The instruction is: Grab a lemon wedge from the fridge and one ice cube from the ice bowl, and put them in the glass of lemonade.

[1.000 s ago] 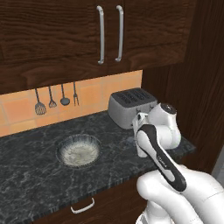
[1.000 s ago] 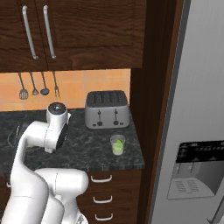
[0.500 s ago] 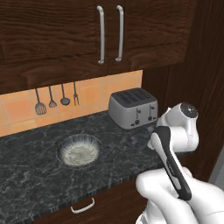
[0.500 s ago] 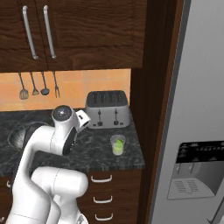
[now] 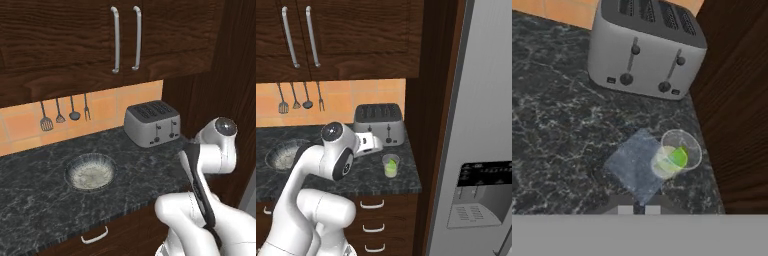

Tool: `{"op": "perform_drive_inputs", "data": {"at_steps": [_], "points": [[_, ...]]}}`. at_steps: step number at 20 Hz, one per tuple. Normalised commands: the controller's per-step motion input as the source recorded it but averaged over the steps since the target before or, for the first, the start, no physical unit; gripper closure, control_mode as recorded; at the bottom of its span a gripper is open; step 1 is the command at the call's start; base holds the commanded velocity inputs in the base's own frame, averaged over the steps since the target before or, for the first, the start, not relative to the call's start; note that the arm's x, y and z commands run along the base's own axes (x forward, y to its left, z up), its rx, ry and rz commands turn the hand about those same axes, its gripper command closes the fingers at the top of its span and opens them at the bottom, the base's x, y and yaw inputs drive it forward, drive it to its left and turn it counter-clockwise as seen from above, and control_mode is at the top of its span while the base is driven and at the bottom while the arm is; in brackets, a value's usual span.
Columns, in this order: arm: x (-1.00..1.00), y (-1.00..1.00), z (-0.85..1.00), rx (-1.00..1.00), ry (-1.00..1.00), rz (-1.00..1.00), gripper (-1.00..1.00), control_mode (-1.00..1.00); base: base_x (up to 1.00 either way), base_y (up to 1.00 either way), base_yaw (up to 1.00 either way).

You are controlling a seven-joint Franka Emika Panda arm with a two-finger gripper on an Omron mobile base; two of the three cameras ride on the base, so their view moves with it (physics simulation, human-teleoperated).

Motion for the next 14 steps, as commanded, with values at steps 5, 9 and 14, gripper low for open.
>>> {"op": "perform_drive_inputs", "data": {"at_steps": [5, 9, 14], "points": [[0.07, -0.23, 0.00, 0.05, 0.00, -0.41, 1.00, -1.00, 0.00, 0.00, 0.00], [0.22, -0.16, 0.00, 0.07, 0.00, -0.29, 1.00, -1.00, 0.00, 0.00, 0.00], [0.24, -0.42, 0.00, 0.12, 0.00, -0.29, 1.00, -1.00, 0.00, 0.00, 0.00]]}}
